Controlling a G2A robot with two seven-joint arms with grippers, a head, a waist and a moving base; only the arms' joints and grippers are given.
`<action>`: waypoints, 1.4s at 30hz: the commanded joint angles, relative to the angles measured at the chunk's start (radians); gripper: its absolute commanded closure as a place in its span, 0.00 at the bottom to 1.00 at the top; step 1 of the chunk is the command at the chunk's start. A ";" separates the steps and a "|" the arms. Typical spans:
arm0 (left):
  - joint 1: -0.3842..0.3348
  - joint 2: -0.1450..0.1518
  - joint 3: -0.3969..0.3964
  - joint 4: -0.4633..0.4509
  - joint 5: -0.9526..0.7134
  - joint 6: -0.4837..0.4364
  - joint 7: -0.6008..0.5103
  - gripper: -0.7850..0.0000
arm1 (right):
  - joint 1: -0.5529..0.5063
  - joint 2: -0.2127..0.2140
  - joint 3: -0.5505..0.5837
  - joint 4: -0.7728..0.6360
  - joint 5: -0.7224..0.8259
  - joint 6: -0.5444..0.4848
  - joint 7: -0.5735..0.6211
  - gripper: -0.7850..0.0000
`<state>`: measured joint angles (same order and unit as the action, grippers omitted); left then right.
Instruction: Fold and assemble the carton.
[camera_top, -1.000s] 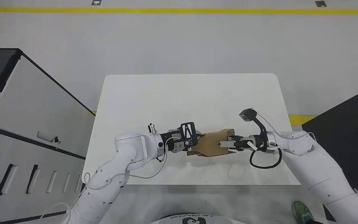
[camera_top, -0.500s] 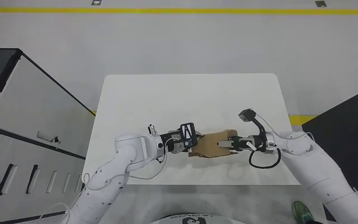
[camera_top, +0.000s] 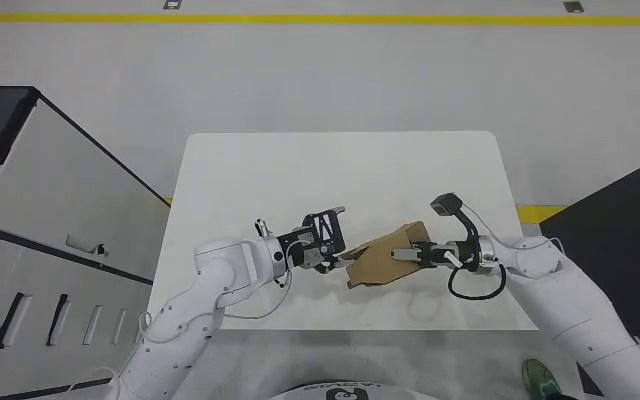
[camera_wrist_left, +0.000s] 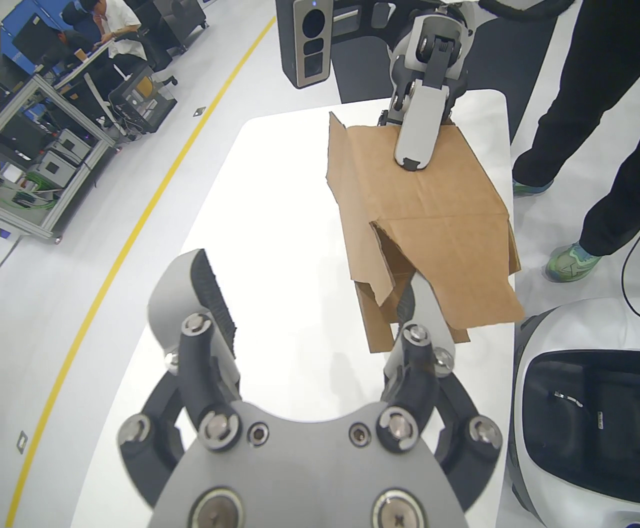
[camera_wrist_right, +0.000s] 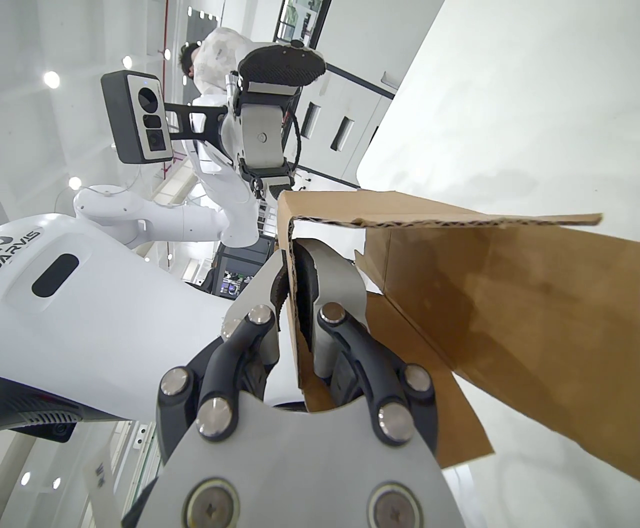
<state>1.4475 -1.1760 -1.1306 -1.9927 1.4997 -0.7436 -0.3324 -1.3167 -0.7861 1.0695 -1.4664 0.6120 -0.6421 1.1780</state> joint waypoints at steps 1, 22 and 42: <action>0.011 0.003 -0.010 -0.005 -0.003 0.004 0.004 0.00 | -0.004 0.003 0.006 -0.001 0.009 0.000 0.000 1.00; 0.080 0.019 -0.063 -0.042 -0.001 0.068 0.040 0.00 | -0.036 0.015 0.040 -0.014 0.041 0.009 -0.044 1.00; 0.096 0.030 -0.085 -0.037 -0.027 0.068 0.025 1.00 | -0.062 0.016 0.092 0.010 0.113 0.004 -0.007 1.00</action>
<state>1.5433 -1.1458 -1.2157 -2.0301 1.4725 -0.6761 -0.3075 -1.3779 -0.7701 1.1613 -1.4556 0.7243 -0.6424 1.1773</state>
